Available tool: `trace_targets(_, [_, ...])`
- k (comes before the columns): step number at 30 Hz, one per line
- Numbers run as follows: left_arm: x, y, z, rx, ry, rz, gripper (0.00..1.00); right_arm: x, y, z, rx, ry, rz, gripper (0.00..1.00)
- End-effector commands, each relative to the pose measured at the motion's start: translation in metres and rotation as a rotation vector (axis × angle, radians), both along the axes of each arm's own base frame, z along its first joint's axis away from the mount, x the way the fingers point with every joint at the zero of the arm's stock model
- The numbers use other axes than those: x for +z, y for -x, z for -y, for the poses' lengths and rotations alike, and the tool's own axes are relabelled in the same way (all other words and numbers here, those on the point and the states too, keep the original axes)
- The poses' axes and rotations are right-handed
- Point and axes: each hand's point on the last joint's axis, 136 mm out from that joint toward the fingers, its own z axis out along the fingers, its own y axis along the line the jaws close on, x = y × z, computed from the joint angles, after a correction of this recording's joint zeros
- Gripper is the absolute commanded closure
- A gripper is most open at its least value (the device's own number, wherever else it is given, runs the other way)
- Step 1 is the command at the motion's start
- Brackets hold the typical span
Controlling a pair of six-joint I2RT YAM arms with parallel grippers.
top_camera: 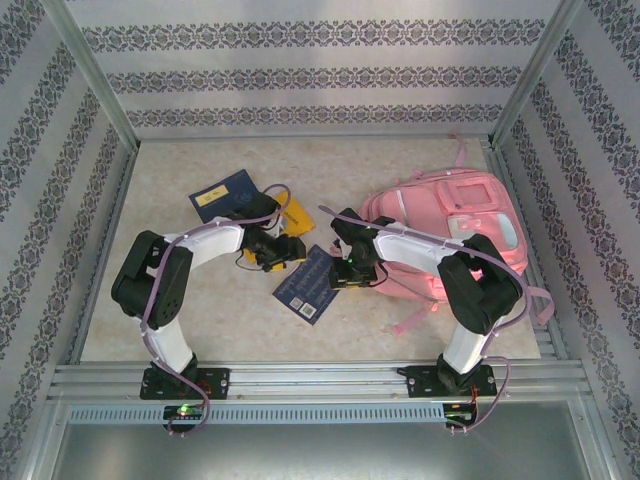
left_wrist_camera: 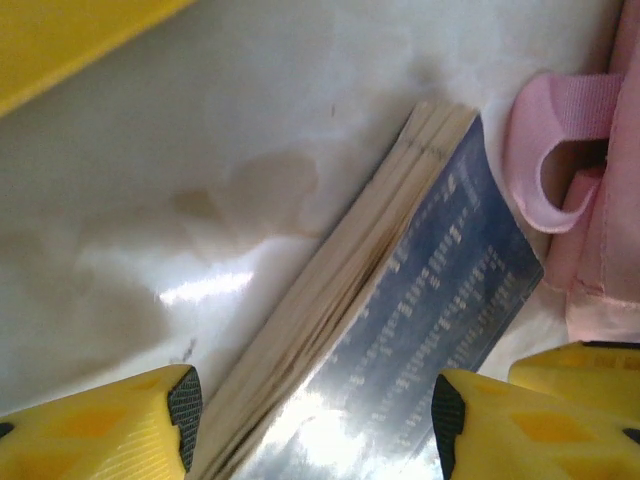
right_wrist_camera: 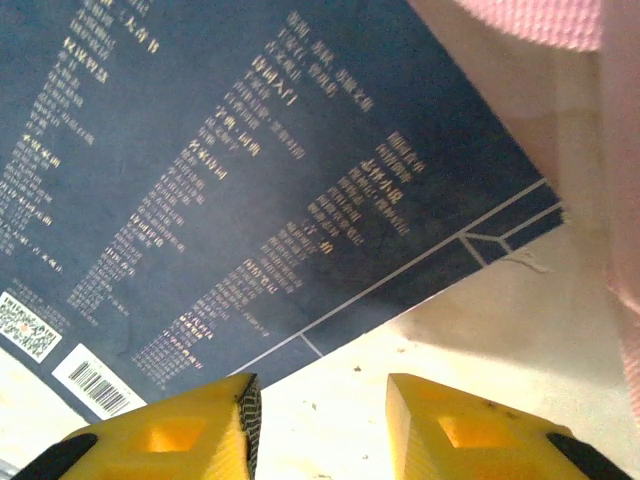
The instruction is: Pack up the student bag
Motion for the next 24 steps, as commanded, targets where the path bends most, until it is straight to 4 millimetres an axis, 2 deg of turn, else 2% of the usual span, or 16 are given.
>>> trace_targets(1, [-0.003, -0.011, 0.008, -0.058, -0.011, 0.039, 0.36, -0.013, -0.003, 0.01, -0.06, 0.048, -0.005, 0.6])
trace_targets(5, [-0.015, 0.0, 0.021, -0.094, 0.016, -0.03, 0.36, -0.015, -0.01, -0.004, -0.069, -0.001, -0.024, 0.6])
trace_targets(8, [-0.017, 0.012, 0.024, -0.106, 0.032, -0.057, 0.36, -0.015, -0.014, -0.012, -0.061, -0.02, -0.035, 0.6])
trace_targets(20, [0.007, 0.062, 0.012, -0.112, 0.107, -0.099, 0.36, 0.004, -0.032, -0.052, -0.015, -0.116, -0.015, 0.61])
trace_targets(24, [0.003, 0.074, 0.001, -0.098, 0.077, -0.11, 0.36, 0.008, -0.035, -0.066, -0.024, -0.187, -0.029, 0.6])
